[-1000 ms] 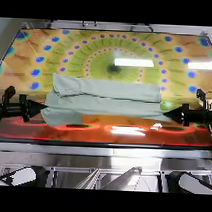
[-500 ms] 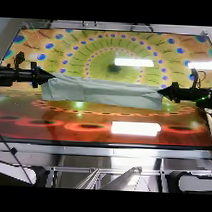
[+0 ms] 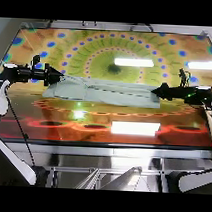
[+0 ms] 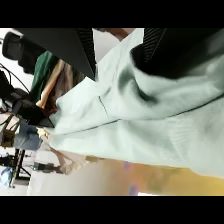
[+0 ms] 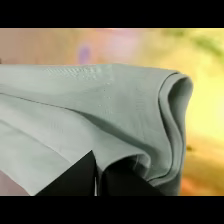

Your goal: Fold the shirts.

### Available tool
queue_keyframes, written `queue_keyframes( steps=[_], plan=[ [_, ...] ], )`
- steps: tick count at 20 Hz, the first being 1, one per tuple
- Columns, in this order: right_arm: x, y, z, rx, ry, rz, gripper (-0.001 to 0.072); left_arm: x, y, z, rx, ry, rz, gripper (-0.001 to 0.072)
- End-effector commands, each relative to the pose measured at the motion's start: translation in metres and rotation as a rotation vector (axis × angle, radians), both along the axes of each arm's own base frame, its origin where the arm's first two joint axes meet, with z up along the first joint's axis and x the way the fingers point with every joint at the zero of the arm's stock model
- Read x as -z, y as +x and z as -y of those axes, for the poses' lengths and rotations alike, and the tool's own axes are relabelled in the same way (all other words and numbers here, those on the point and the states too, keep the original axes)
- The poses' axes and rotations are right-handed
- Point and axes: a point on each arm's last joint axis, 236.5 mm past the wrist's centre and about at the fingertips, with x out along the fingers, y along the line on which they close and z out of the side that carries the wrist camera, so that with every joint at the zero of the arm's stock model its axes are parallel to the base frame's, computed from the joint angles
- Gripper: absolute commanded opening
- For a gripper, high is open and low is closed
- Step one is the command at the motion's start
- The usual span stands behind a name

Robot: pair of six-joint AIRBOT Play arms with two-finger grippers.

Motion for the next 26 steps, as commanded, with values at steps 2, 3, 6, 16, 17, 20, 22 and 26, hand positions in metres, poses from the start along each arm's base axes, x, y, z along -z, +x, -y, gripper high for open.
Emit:
queue_keyframes(
  steps=[2, 3, 6, 16, 17, 20, 22, 26],
  plan=[
    [-0.011, -0.001, 0.0, -0.038, -0.009, 0.027, 0.0287, -0.018, -0.009, -0.003, 0.085, -0.039, 0.0, 0.0294],
    [-0.02, -0.003, 0.004, -0.066, -0.022, 0.04, 0.0331, -0.031, -0.01, -0.007, 0.101, -0.043, 0.008, 0.0295],
    [-0.046, -0.006, 0.042, -0.049, -0.112, 0.01, 0.0517, -0.073, -0.003, -0.025, 0.085, -0.022, 0.051, 0.0707],
    [0.02, -0.028, 0.018, -0.065, -0.046, -0.265, 0.0644, -0.106, -0.009, -0.005, 0.087, 0.022, 0.137, 0.0019],
    [0.025, -0.026, 0.004, -0.069, -0.007, -0.278, 0.0642, -0.105, -0.01, 0.014, 0.127, 0.023, 0.145, 0.0019],
    [0.016, -0.011, -0.023, -0.058, 0.102, -0.248, 0.0367, -0.101, -0.011, 0.074, 0.216, 0.04, 0.178, 0.0019],
    [0.008, -0.009, -0.029, -0.082, 0.114, -0.234, 0.0021, -0.079, -0.012, 0.109, 0.272, 0.149, 0.183, 0.0019],
    [-0.035, -0.019, -0.02, -0.187, 0.137, -0.202, 0.002, -0.024, -0.029, 0.175, 0.43, 0.435, 0.215, 0.002]
  ],
)
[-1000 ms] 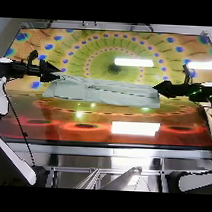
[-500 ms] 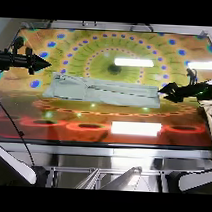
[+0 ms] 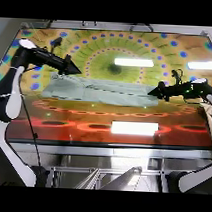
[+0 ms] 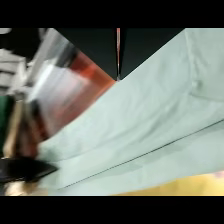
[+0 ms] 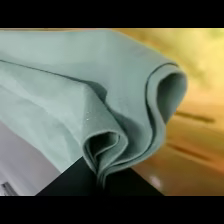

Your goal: Fold the shirts.

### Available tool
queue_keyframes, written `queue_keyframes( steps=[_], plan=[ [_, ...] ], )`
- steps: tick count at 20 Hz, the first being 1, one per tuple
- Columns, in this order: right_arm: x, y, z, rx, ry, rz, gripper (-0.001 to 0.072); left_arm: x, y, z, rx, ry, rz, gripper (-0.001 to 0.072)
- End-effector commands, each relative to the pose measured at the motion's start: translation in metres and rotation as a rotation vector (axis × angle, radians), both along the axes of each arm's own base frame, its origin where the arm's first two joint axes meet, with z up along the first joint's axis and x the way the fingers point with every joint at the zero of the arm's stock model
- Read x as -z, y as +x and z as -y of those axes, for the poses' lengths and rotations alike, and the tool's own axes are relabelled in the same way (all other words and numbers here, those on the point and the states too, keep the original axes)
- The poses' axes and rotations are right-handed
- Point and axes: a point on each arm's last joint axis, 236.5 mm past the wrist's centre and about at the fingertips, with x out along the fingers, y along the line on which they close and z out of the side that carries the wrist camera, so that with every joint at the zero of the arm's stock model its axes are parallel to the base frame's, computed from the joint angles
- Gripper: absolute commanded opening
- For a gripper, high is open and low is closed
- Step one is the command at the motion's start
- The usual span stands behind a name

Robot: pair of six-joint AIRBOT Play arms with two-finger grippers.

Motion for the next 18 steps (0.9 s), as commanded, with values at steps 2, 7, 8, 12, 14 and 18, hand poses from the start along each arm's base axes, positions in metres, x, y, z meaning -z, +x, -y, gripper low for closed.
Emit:
queue_keyframes(
  steps=[2, 7, 8, 12, 14, 18],
  plan=[
    [-0.055, -0.012, 0.008, -0.099, 0.066, 0.047, 0.002, 0.043, -0.008, 0.087, 0.099, 0.202, 0.124, 0.002],
    [-0.104, -0.022, 0.02, -0.159, 0.076, 0.127, 0.002, 0.09, -0.04, 0.174, 0.143, 0.206, 0.081, 0.002],
    [-0.116, -0.027, 0.022, -0.187, 0.086, 0.135, 0.002, 0.095, -0.047, 0.186, 0.157, 0.206, 0.063, 0.002],
    [-0.153, -0.027, 0.032, -0.219, 0.061, 0.215, 0.002, 0.102, -0.07, 0.219, 0.198, 0.207, 0.031, 0.002],
    [-0.172, -0.022, 0.038, -0.235, 0.039, 0.266, 0.002, 0.11, -0.082, 0.224, 0.212, 0.215, 0.006, 0.002],
    [-0.207, -0.022, 0.041, -0.28, 0.014, 0.328, 0.002, 0.11, -0.091, 0.241, 0.212, 0.205, 0.014, 0.002]
  ],
)
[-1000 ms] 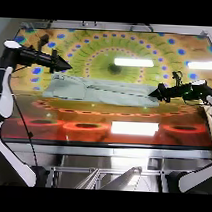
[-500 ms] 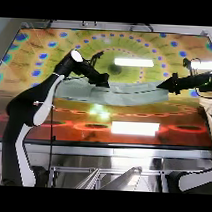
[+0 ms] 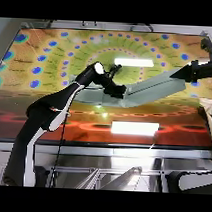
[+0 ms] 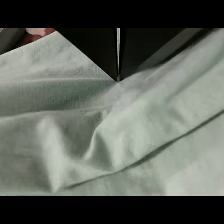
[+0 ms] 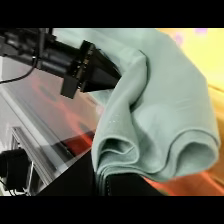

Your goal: Fold the shirts.

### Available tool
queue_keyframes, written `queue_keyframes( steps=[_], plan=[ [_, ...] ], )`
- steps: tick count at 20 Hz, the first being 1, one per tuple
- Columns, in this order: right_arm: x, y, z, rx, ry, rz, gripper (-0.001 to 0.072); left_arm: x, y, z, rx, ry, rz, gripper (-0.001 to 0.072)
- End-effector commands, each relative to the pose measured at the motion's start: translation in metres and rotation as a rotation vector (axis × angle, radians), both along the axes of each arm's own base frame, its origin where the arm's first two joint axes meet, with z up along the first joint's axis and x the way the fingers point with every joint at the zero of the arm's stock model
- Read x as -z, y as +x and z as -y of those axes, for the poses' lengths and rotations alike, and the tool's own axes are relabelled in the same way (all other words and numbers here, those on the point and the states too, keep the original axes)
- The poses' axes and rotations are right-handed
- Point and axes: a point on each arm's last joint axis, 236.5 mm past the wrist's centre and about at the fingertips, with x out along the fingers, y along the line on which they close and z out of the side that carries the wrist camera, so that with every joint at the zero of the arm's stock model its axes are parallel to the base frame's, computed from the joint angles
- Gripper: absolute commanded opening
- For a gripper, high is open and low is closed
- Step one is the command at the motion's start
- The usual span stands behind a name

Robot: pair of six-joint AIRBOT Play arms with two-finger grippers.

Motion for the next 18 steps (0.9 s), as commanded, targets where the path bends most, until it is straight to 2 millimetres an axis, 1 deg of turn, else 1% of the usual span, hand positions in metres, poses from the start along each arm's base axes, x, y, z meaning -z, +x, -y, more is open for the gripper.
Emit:
queue_keyframes(
  steps=[1, 2, 4, 5, 6, 7, 8, 9, 10, 11, 12, 14, 15, 16, 17, 18],
  plan=[
    [-0.031, -0.002, -0.001, -0.034, -0.001, 0.049, 0.0019, 0.002, -0.008, 0.019, -0.003, -0.012, 0.009, 0.002],
    [-0.036, -0.002, -0.007, -0.046, 0.024, 0.058, 0.002, 0.001, -0.008, 0.025, -0.008, -0.018, 0.023, 0.002],
    [-0.039, -0.004, -0.022, -0.078, 0.04, 0.061, 0.0019, 0.0, -0.004, 0.031, -0.02, -0.031, 0.046, 0.0021],
    [-0.039, -0.005, -0.03, -0.097, 0.041, 0.061, 0.0019, -0.009, -0.006, 0.036, -0.013, -0.06, 0.041, 0.0021],
    [-0.039, -0.007, -0.041, -0.117, 0.043, 0.055, 0.002, -0.028, -0.003, 0.038, 0.006, -0.114, 0.043, 0.0022],
    [-0.039, -0.009, -0.053, -0.139, 0.045, 0.043, 0.0019, -0.057, 0.001, 0.034, 0.027, -0.17, 0.057, 0.0021],
    [-0.039, -0.011, -0.066, -0.159, 0.047, 0.033, 0.002, -0.093, 0.008, 0.02, 0.033, -0.22, 0.076, 0.0022],
    [-0.039, -0.013, -0.08, -0.18, 0.048, 0.025, 0.002, -0.13, 0.015, 0.001, 0.039, -0.259, 0.103, 0.0022],
    [-0.039, -0.013, -0.098, -0.199, 0.046, 0.034, 0.002, -0.169, 0.02, -0.028, 0.041, -0.281, 0.137, 0.0021],
    [-0.038, -0.009, -0.118, -0.206, 0.043, 0.052, 0.002, -0.202, 0.026, -0.059, 0.033, -0.285, 0.18, 0.0021],
    [-0.038, -0.002, -0.139, -0.199, 0.04, 0.081, 0.002, -0.238, 0.031, -0.094, 0.006, -0.29, 0.233, 0.0021],
    [-0.037, 0.017, -0.184, -0.156, 0.039, 0.141, 0.0019, -0.298, 0.04, -0.16, -0.084, -0.304, 0.359, 0.0022],
    [-0.034, 0.024, -0.209, -0.14, 0.04, 0.17, 0.0019, -0.322, 0.04, -0.188, -0.129, -0.319, 0.417, 0.0022],
    [-0.028, 0.03, -0.233, -0.126, 0.043, 0.183, 0.002, -0.341, 0.038, -0.216, -0.172, -0.324, 0.469, 0.0022],
    [-0.021, 0.033, -0.26, -0.117, 0.05, 0.192, 0.0019, -0.352, 0.034, -0.239, -0.208, -0.321, 0.5, 0.0023],
    [-0.012, 0.034, -0.286, -0.116, 0.062, 0.196, 0.0019, -0.358, 0.03, -0.26, -0.238, -0.31, 0.529, 0.0023]
  ],
)
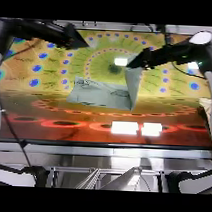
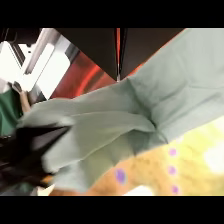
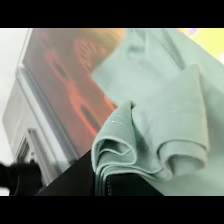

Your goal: Fold the shirts.

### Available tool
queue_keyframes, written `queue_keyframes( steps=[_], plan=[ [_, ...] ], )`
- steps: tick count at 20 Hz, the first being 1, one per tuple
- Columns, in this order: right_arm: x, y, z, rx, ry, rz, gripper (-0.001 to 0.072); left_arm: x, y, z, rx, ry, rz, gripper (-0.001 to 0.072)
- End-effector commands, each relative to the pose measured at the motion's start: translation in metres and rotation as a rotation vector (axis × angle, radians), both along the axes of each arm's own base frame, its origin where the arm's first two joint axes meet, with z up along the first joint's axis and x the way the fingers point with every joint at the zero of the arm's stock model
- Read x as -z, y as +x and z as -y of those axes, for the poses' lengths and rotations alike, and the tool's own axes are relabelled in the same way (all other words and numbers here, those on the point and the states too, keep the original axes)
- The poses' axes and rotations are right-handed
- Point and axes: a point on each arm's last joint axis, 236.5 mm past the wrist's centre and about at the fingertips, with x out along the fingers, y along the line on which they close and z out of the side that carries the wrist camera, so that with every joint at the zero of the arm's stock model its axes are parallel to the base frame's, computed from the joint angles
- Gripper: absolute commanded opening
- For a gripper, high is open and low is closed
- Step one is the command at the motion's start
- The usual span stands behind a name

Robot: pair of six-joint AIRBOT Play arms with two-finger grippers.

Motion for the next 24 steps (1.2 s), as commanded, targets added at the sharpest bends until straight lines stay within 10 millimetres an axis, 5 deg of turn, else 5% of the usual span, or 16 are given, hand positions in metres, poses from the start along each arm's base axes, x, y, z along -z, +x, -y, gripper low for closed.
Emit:
queue_keyframes(
  steps=[1, 5, 6, 7, 9, 12, 16, 19, 21, 24],
  plan=[
    [0.022, 0.016, -0.096, 0.053, 0.043, 0.045, 0.0019, -0.045, -0.02, -0.083, -0.125, -0.002, 0.115, 0.0023],
    [0.065, 0.008, -0.196, 0.009, 0.119, 0.004, 0.0021, -0.043, -0.035, -0.109, -0.153, -0.087, 0.119, 0.0023],
    [0.073, 0.003, -0.214, -0.013, 0.14, -0.013, 0.0122, -0.042, -0.037, -0.112, -0.154, -0.123, 0.116, 0.0023],
    [0.077, -0.004, -0.228, -0.039, 0.165, -0.035, 0.04, -0.04, -0.038, -0.113, -0.156, -0.165, 0.102, 0.0023],
    [0.073, -0.028, -0.237, -0.138, 0.21, -0.049, 0.0425, -0.035, -0.038, -0.113, -0.156, -0.245, 0.08, 0.0023],
    [0.053, -0.041, -0.196, -0.263, 0.217, -0.075, 0.0409, -0.018, -0.036, -0.115, -0.17, -0.279, 0.056, 0.0023],
    [0.029, -0.003, -0.091, -0.193, 0.21, -0.168, 0.0362, -0.01, -0.042, -0.113, -0.144, -0.277, 0.043, 0.0023],
    [0.077, 0.023, 0.003, -0.008, -0.062, -0.266, 0.0364, -0.004, -0.05, -0.111, -0.113, -0.257, 0.023, 0.0023],
    [0.124, 0.01, 0.061, 0.056, -0.298, -0.377, 0.0372, -0.004, -0.057, -0.108, -0.082, -0.261, 0.006, 0.0023],
    [0.176, -0.015, 0.088, 0.1, -0.435, -0.519, 0.0653, -0.004, -0.06, -0.107, -0.07, -0.265, 0.002, 0.0022]
  ],
)
